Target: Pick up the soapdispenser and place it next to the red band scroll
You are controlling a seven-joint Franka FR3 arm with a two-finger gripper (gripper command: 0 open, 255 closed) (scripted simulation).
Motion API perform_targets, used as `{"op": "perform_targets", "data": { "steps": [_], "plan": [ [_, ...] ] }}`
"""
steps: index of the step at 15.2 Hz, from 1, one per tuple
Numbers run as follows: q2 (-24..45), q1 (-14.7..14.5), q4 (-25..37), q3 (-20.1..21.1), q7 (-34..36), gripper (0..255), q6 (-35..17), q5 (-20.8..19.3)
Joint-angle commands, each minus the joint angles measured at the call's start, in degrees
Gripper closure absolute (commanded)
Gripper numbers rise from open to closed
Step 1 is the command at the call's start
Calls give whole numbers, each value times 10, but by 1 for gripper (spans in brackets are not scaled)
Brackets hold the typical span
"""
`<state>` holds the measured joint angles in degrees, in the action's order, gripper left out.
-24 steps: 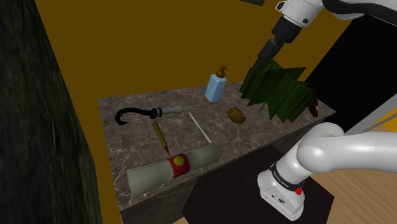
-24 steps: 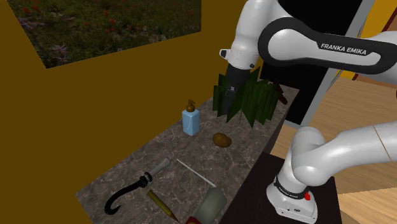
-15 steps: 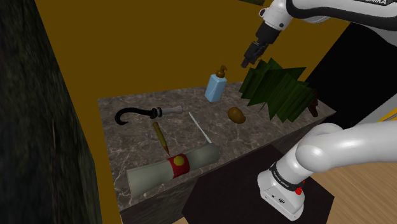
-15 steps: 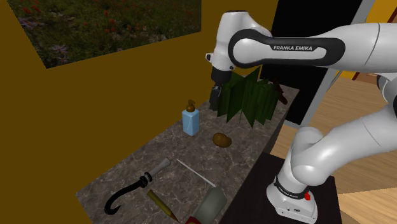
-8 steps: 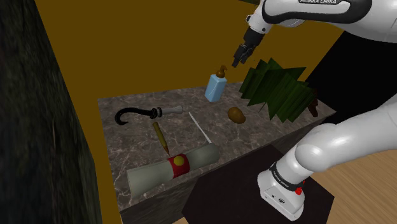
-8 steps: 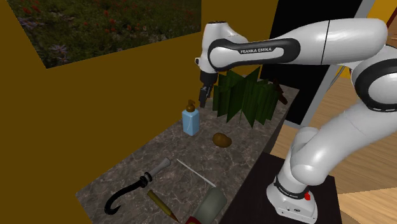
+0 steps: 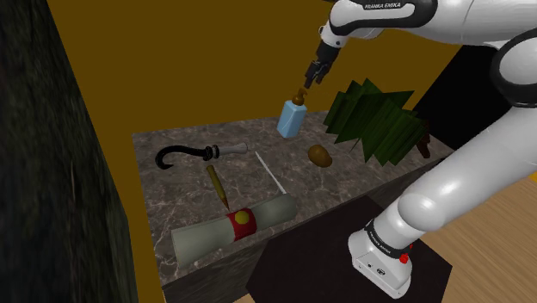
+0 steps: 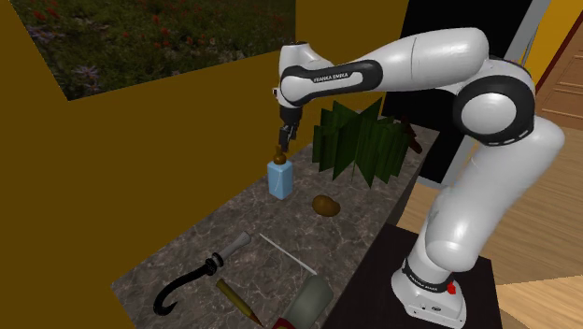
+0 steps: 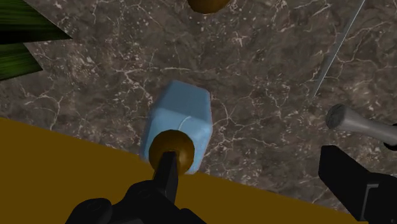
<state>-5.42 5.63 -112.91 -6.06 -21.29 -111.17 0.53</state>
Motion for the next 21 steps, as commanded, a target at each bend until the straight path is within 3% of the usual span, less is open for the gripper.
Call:
{"op": "perform_targets", "data": {
  "steps": [1,7,15,21],
  "plan": [
    [47,5,37,-6,-12,0,-7,0],
    [170,21,151,-19,-40,0,-6,5],
    [185,21,114,-18,-41,0,-59,7],
    [185,21,114,-18,-41,0,-59,7]
  ]
}}
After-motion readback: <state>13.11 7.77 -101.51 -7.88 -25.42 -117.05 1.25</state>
